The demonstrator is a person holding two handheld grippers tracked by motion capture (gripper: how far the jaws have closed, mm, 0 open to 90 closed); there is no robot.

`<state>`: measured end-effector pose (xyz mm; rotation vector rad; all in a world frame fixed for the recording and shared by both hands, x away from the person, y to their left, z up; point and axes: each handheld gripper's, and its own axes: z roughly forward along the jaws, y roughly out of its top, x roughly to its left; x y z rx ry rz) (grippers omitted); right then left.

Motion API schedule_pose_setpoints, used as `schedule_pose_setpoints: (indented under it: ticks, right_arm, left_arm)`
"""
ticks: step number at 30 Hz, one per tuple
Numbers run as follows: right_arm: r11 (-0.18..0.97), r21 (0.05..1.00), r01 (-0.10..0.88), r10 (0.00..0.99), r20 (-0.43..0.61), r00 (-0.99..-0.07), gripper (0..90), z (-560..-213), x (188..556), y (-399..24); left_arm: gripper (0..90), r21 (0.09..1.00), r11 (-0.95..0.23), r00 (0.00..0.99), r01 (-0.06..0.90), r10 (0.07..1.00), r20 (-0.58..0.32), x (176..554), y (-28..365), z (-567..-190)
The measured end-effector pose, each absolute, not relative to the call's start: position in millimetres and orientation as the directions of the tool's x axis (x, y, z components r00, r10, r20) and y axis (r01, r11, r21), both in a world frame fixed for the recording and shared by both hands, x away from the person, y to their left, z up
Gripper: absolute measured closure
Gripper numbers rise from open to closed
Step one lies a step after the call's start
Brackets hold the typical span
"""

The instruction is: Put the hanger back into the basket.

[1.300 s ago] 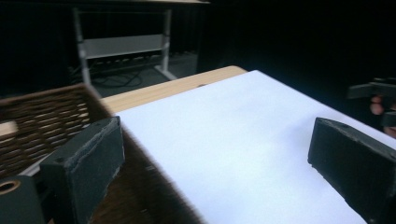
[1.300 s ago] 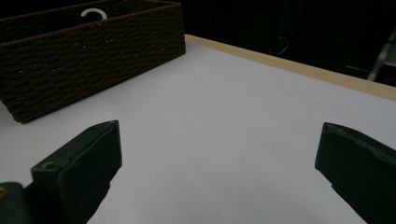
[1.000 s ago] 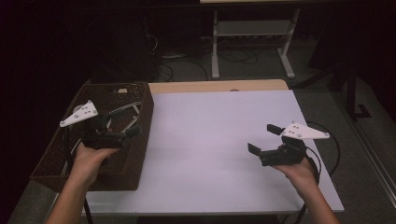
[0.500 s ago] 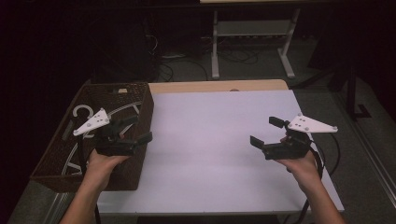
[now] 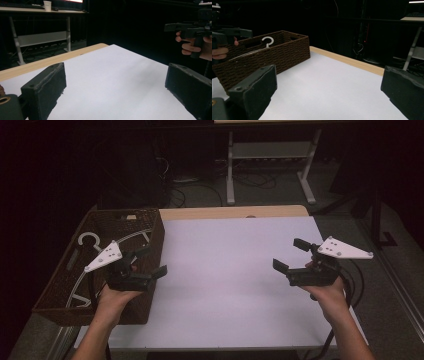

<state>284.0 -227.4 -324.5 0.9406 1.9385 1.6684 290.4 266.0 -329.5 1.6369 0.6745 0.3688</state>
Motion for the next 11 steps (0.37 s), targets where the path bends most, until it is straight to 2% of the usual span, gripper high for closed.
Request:
schedule_pose_setpoints:
  ticks: [11]
  right_arm:
    - [0.061,0.973,0.223,0.718,0.112,-0.687,0.0,-325.5,282.6,-227.0]
  left_arm:
    - [3.1,0.976,-0.069,0.779,0.208,0.615,-0.123,287.1,264.1,-326.8]
